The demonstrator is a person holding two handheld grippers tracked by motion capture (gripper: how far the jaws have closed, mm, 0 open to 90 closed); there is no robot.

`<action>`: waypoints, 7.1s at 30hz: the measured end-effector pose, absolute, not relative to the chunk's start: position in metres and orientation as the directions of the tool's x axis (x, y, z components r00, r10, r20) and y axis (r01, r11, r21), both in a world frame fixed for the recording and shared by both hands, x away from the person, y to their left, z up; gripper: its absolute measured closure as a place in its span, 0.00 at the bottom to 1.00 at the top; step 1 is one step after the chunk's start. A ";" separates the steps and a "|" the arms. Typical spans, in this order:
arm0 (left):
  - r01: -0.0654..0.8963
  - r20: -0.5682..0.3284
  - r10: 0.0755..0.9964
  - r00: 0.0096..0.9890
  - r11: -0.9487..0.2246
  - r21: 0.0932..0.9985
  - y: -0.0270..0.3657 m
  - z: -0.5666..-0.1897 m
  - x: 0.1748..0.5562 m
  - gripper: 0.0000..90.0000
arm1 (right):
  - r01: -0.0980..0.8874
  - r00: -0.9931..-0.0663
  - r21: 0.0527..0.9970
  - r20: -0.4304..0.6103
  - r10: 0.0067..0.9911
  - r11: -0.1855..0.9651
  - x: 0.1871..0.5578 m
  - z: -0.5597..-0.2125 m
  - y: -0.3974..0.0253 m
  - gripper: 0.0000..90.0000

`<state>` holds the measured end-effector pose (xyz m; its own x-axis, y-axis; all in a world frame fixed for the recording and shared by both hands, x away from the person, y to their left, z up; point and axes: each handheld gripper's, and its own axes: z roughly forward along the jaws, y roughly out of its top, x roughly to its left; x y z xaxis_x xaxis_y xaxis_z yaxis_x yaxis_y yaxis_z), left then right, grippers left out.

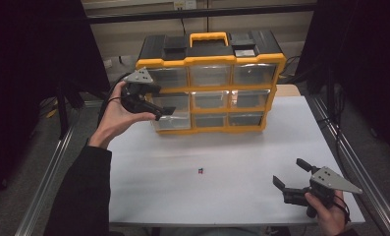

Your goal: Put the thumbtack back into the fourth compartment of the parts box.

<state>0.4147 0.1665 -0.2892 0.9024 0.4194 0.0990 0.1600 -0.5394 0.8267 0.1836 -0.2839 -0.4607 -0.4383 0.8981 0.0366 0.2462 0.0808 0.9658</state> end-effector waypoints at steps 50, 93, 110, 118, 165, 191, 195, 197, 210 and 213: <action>0.044 0.117 0.292 0.949 -0.493 0.869 0.156 -0.349 0.328 0.06 | 0.246 -0.437 0.966 0.036 0.899 0.081 0.183 -0.461 -0.284 0.01; 0.138 -0.082 0.114 0.990 -0.696 0.705 0.107 -0.416 0.340 0.06 | 0.246 -0.440 0.966 0.036 0.897 0.083 0.183 -0.461 -0.283 0.01; 0.128 -0.084 0.097 0.992 -0.761 0.636 0.092 -0.443 0.349 0.10 | 0.246 -0.441 0.966 0.033 0.897 0.085 0.183 -0.461 -0.284 0.01; 0.118 -0.097 0.074 0.993 -0.777 0.619 0.086 -0.449 0.352 0.23 | 0.246 -0.442 0.966 0.034 0.897 0.085 0.183 -0.461 -0.283 0.01; 0.070 -0.114 0.009 0.993 -0.836 0.544 0.078 -0.457 0.356 0.84 | 0.251 -0.445 0.964 0.034 0.895 0.089 0.183 -0.461 -0.284 0.01; 0.068 -0.085 0.026 0.996 -0.839 0.540 0.074 -0.462 0.358 0.93 | 0.251 -0.448 0.964 0.035 0.893 0.088 0.183 -0.461 -0.283 0.01; 0.075 -0.090 0.030 0.995 -0.839 0.540 0.075 -0.462 0.359 0.95 | 0.251 -0.447 0.964 0.035 0.894 0.088 0.183 -0.461 -0.284 0.01; 0.086 -0.137 0.014 0.990 -0.838 0.538 0.076 -0.462 0.361 0.95 | 0.250 -0.447 0.964 0.033 0.894 0.089 0.183 -0.461 -0.284 0.01; 0.121 -0.131 0.052 0.990 -0.790 0.601 0.081 -0.457 0.358 0.95 | 0.248 -0.444 0.965 0.036 0.896 0.085 0.183 -0.461 -0.284 0.01; 0.122 -0.146 0.041 0.988 -0.789 0.602 0.083 -0.452 0.358 0.95 | 0.252 -0.443 0.964 0.036 0.896 0.086 0.183 -0.461 -0.284 0.01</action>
